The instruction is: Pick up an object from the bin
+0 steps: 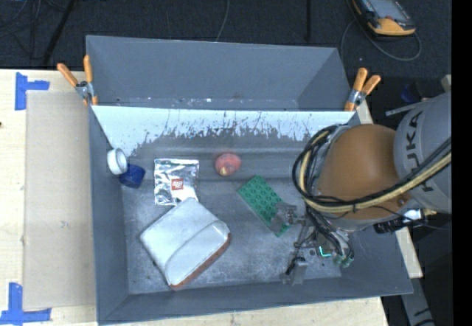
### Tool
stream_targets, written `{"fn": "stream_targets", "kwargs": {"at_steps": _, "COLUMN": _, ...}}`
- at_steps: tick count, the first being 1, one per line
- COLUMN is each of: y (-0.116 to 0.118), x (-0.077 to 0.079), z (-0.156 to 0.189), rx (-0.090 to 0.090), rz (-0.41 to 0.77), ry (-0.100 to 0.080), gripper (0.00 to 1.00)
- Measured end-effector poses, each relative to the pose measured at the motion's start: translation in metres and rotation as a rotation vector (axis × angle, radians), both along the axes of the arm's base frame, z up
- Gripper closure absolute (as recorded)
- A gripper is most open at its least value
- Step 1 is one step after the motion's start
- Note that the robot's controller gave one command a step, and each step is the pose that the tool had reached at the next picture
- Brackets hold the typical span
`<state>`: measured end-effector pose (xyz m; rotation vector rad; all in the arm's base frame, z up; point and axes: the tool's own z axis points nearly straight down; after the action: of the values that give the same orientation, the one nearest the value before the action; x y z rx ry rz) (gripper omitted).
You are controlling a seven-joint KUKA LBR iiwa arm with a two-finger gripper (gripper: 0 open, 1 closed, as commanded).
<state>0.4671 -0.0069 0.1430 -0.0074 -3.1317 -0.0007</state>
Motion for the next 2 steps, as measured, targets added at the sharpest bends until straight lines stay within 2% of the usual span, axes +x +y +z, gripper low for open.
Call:
{"fn": "stream_targets", "kwargs": {"at_steps": 1, "y": -0.098, "x": 0.061, "z": -0.001, "rx": -0.005, "rz": -0.007, "ry": -0.013, "gripper": 0.0}}
{"fn": "stream_targets", "kwargs": {"at_steps": 2, "y": -0.027, "x": 0.109, "z": -0.059, "rx": 0.004, "rz": -0.004, "ry": -0.009, "gripper": 0.0}}
